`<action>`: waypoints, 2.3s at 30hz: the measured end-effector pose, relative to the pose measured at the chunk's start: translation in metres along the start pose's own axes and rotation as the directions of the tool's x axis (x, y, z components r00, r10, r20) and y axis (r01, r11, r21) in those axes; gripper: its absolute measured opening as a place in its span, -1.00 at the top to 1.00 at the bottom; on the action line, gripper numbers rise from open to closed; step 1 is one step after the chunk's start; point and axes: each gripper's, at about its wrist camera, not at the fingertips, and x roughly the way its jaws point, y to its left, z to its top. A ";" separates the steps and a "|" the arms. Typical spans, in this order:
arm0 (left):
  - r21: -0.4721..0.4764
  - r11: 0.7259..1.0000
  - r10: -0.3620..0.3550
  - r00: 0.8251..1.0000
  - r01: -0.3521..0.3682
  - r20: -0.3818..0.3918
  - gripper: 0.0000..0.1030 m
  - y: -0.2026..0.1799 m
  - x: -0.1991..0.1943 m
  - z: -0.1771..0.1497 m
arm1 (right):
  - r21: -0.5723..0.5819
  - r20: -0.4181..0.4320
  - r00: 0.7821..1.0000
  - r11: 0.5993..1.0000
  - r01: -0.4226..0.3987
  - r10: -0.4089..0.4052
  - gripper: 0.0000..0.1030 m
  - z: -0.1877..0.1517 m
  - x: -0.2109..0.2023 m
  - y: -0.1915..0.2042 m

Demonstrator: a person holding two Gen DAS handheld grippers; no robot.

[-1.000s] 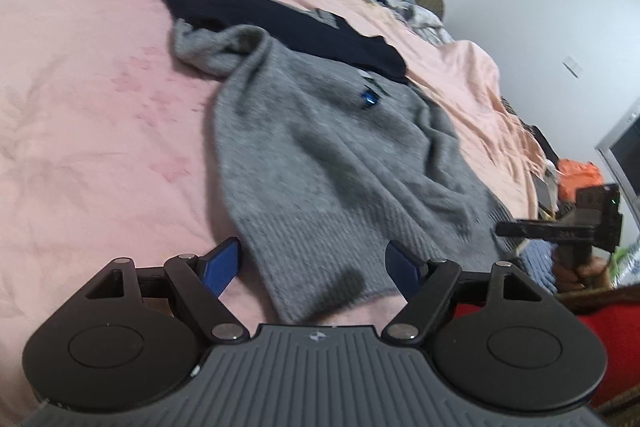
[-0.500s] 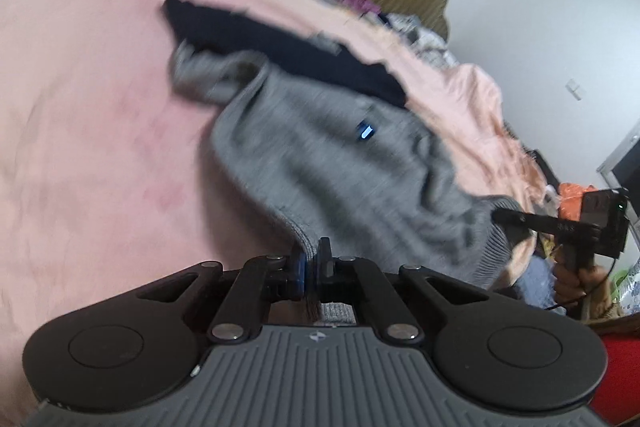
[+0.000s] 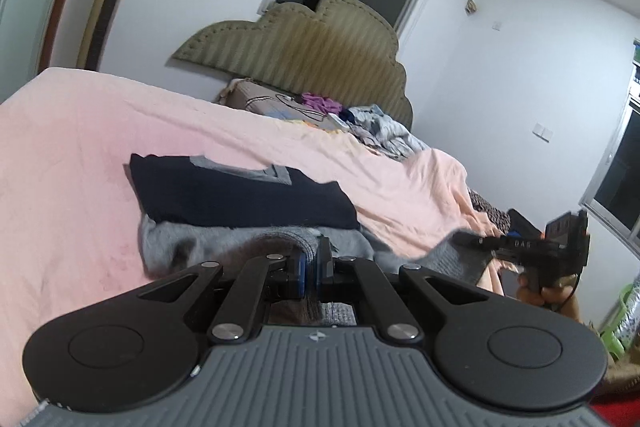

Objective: Fold small clothes

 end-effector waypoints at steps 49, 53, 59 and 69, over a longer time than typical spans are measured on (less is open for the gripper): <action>-0.112 0.968 0.234 0.971 -0.226 0.058 0.92 0.038 0.083 0.100 | 0.335 0.192 0.973 0.923 -0.189 0.130 0.89 0.066 0.062 -0.061; -0.133 0.956 0.268 0.963 -0.263 0.025 0.92 0.056 0.106 0.114 | 0.371 0.191 0.977 0.914 -0.161 0.094 0.89 0.075 0.084 -0.075; -0.146 0.944 0.298 0.954 -0.295 -0.002 0.92 0.072 0.136 0.127 | 0.425 0.195 0.979 0.894 -0.141 0.061 0.89 0.085 0.113 -0.097; -0.192 0.898 0.386 0.919 -0.395 -0.084 0.92 0.120 0.209 0.142 | 0.537 0.152 0.988 0.841 -0.070 -0.015 0.89 0.097 0.172 -0.136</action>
